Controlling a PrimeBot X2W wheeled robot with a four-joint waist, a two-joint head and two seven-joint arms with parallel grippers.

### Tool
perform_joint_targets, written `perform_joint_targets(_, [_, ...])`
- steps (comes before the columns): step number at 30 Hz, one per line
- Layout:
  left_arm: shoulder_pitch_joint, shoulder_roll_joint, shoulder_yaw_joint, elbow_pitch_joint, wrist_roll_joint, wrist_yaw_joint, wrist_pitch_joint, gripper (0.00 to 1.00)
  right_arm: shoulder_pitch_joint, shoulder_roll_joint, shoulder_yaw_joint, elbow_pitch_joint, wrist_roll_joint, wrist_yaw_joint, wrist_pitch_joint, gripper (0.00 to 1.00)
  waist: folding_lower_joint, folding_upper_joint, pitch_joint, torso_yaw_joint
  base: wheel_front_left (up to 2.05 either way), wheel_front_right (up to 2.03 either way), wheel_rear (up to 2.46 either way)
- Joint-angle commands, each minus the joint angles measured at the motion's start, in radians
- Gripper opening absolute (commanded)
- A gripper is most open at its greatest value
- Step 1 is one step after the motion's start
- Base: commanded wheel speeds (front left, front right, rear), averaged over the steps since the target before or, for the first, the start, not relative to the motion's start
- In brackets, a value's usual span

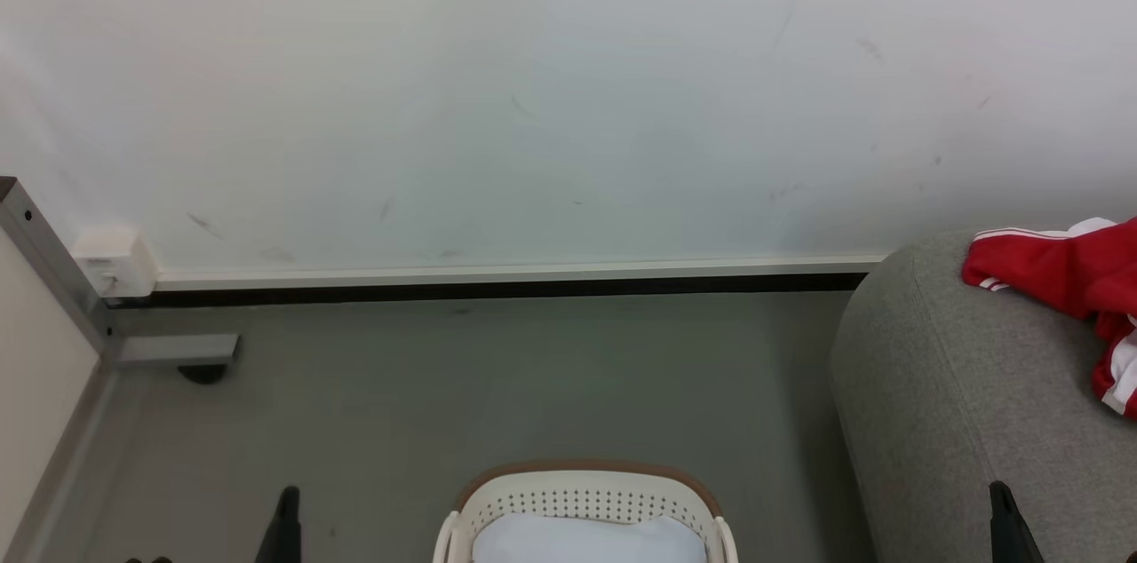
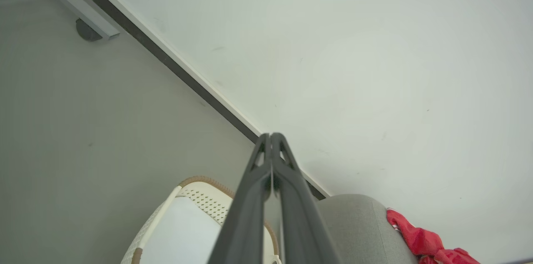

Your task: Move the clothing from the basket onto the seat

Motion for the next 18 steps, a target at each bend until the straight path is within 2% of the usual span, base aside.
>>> perform_joint_targets(1, [-0.025, 0.005, 0.007, -0.015, -0.036, -0.004, 0.007, 0.00, -0.027, -0.011, -0.004, -0.018, 0.029, -0.001, 0.009, 0.00, -0.0001, -0.0001, 0.001, 0.000, 0.00, 0.00, 0.00])
perform_joint_targets(18, [-0.054, 0.005, 0.018, -0.025, -0.238, -0.006, 0.058, 0.00, -0.049, -0.013, -0.016, -0.044, 0.230, -0.001, 0.060, 0.00, -0.0001, -0.0001, 0.014, 0.000, 0.00, 0.00, 0.00])
